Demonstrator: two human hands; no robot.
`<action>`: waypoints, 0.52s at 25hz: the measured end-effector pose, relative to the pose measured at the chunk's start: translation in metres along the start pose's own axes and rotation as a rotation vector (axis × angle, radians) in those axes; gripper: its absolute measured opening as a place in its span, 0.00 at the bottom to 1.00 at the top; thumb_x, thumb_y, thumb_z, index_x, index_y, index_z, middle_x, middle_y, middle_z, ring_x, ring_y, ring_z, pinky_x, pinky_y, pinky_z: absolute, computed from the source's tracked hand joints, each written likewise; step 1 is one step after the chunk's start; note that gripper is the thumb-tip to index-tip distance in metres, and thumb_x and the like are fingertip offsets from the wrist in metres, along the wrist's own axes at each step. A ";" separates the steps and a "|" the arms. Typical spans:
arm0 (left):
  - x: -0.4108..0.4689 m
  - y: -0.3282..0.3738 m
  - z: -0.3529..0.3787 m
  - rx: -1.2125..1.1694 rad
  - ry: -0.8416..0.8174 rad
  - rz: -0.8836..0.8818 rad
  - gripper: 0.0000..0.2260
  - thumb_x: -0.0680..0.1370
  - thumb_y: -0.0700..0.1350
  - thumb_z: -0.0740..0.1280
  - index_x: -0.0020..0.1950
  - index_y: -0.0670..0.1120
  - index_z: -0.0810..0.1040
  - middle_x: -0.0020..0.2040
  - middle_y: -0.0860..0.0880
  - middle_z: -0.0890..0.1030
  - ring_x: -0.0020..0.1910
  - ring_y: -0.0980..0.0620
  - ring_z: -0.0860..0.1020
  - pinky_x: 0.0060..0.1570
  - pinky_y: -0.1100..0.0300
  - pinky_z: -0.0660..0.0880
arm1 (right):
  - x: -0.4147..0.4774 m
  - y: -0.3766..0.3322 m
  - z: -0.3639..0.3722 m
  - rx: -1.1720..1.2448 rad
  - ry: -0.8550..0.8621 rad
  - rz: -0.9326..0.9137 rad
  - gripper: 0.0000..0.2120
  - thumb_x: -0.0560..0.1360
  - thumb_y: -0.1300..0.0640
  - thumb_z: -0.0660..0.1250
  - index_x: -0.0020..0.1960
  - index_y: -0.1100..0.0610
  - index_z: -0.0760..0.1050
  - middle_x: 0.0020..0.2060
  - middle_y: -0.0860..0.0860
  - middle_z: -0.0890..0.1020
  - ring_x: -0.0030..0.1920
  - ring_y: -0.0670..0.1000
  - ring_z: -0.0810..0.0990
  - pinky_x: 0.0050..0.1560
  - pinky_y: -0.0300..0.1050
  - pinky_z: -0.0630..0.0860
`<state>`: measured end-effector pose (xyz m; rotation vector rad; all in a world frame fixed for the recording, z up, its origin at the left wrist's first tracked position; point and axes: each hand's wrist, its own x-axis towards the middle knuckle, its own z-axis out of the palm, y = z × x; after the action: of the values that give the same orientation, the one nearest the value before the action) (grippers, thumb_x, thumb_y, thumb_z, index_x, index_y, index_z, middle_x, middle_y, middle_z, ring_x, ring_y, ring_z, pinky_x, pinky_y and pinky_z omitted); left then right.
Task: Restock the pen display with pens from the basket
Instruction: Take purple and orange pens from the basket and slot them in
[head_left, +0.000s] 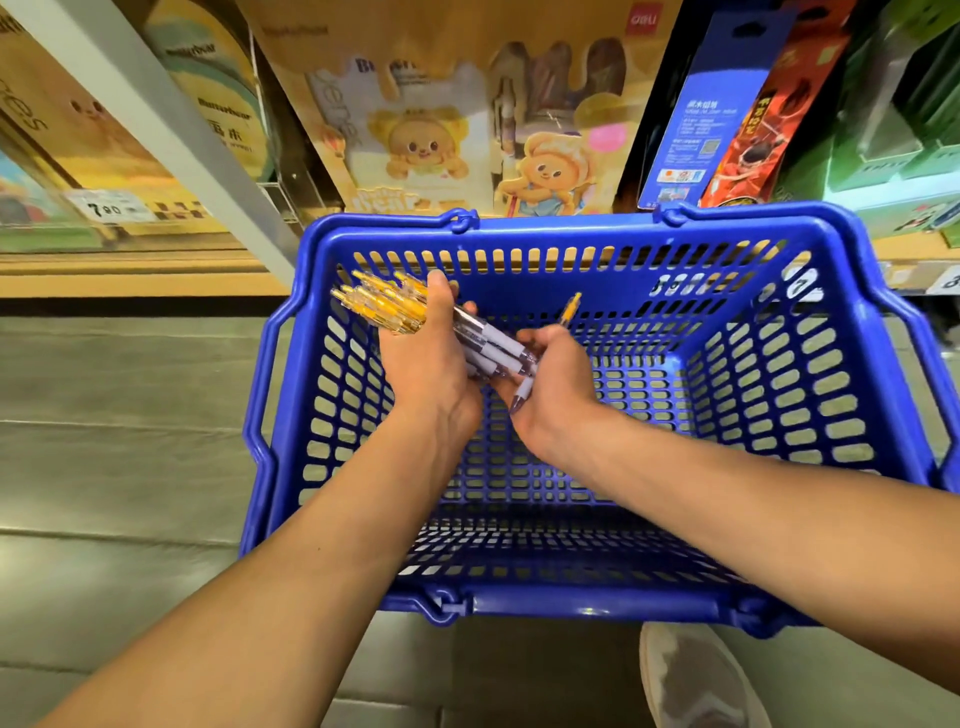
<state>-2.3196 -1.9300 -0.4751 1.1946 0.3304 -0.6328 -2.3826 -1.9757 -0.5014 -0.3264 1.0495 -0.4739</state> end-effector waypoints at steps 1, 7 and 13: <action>-0.001 0.000 0.001 -0.003 -0.003 -0.003 0.20 0.79 0.47 0.73 0.67 0.38 0.76 0.48 0.45 0.84 0.40 0.52 0.84 0.42 0.55 0.82 | 0.001 -0.002 0.000 0.005 0.007 -0.015 0.09 0.80 0.60 0.57 0.44 0.60 0.74 0.44 0.60 0.85 0.48 0.60 0.84 0.61 0.61 0.79; -0.013 -0.007 0.005 0.018 -0.067 -0.165 0.15 0.80 0.43 0.71 0.64 0.37 0.78 0.50 0.43 0.82 0.44 0.50 0.83 0.46 0.54 0.83 | 0.004 -0.008 0.001 0.004 0.015 -0.014 0.10 0.79 0.59 0.59 0.41 0.57 0.74 0.31 0.51 0.82 0.32 0.51 0.83 0.40 0.49 0.81; -0.016 -0.013 0.005 0.094 -0.051 -0.205 0.07 0.79 0.44 0.71 0.46 0.41 0.78 0.33 0.47 0.82 0.29 0.53 0.81 0.32 0.61 0.80 | 0.002 0.000 0.004 -0.104 0.023 0.034 0.13 0.77 0.57 0.60 0.36 0.55 0.78 0.28 0.48 0.80 0.27 0.48 0.80 0.29 0.40 0.75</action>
<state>-2.3410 -1.9333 -0.4741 1.2417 0.3859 -0.8635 -2.3784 -1.9770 -0.5015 -0.3952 1.1024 -0.3944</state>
